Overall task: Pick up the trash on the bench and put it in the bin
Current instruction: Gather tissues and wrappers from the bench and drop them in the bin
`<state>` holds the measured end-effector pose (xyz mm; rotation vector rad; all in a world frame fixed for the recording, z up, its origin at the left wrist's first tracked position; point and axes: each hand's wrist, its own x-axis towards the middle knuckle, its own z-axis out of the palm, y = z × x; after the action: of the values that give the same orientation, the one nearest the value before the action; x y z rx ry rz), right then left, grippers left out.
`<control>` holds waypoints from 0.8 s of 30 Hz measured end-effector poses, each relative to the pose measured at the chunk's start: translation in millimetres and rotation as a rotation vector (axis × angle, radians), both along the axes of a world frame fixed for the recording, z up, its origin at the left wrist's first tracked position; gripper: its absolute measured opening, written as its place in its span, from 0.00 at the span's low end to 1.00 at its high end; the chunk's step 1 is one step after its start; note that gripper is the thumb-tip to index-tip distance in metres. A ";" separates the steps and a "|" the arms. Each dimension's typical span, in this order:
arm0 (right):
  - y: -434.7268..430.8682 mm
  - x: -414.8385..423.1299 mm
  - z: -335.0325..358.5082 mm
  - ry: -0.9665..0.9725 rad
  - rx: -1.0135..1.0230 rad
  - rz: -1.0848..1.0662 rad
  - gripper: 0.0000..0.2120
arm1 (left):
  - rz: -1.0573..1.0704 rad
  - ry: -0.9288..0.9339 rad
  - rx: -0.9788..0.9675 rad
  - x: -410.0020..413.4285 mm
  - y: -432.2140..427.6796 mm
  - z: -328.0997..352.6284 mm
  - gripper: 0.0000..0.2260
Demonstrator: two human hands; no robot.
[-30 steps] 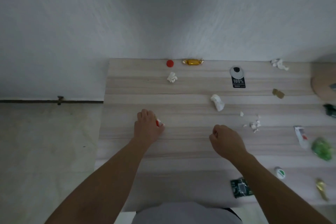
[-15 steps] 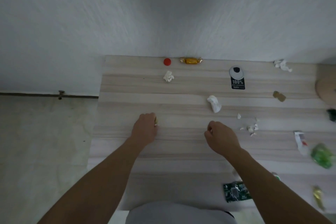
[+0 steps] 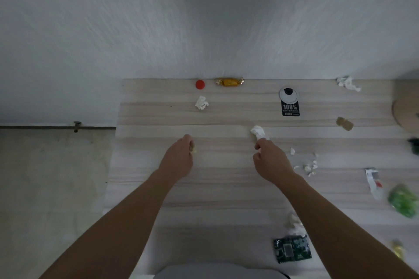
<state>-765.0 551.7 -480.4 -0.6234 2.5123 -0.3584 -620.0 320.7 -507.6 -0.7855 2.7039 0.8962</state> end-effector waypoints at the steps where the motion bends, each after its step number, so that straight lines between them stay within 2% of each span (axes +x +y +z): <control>1: -0.9 -4.9 -3.3 0.006 -0.014 -0.001 0.11 | 0.001 -0.008 0.009 -2.6 0.0 1.0 0.11; 11: -7.0 -46.6 -23.7 0.046 -0.064 -0.039 0.26 | -0.025 -0.041 0.005 -27.3 -1.0 -7.2 0.03; 15: -8.9 -54.2 -33.7 -0.016 -0.034 -0.031 0.32 | -0.039 -0.076 -0.002 -33.0 -1.0 -8.6 0.05; 19: -12.2 -55.5 -41.1 -0.024 -0.014 -0.016 0.29 | -0.045 -0.098 -0.004 -31.6 -1.2 -10.5 0.06; 24: -22.3 -53.7 -42.9 -0.038 0.014 0.052 0.14 | -0.029 -0.116 -0.017 -28.5 -2.5 -11.4 0.07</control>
<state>-818.6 529.4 -523.3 -0.6684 2.4561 -0.3297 -648.6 318.2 -519.0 -0.7750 2.6186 0.7972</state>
